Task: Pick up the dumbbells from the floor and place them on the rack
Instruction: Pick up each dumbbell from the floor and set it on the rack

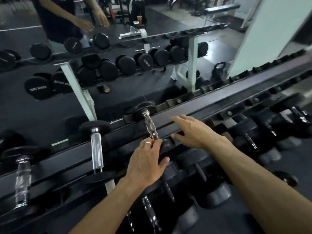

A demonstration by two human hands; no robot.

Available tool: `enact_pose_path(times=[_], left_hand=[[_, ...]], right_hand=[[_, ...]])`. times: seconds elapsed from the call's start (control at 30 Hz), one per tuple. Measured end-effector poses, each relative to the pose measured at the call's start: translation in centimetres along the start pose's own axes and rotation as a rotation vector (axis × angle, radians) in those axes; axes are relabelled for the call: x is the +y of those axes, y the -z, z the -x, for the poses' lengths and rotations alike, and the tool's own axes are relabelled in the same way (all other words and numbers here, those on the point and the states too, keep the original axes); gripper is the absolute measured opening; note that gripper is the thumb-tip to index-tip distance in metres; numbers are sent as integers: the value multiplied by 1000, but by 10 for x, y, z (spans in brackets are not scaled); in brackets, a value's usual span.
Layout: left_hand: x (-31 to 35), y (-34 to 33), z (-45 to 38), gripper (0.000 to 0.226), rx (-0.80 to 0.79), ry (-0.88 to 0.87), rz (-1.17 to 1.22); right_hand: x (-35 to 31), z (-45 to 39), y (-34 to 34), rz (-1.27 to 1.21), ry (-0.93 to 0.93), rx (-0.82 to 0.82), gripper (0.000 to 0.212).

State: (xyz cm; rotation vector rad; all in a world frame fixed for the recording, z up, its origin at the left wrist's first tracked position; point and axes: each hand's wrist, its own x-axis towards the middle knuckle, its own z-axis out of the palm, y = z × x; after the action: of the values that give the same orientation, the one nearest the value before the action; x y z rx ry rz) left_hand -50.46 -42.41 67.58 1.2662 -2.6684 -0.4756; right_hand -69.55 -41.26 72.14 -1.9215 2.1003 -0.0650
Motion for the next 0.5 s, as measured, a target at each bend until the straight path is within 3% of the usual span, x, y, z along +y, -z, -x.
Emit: enact_pose_path(times=[0.3,0.5], left_hand=[[30,-42,99,62,-155,-304,-9],[81,-99,148,59,-283,-451,19]], right_hand=[[-13,160,-70,-65,-260,-12,69],[12,261,-135,-131,-452,-79,68]])
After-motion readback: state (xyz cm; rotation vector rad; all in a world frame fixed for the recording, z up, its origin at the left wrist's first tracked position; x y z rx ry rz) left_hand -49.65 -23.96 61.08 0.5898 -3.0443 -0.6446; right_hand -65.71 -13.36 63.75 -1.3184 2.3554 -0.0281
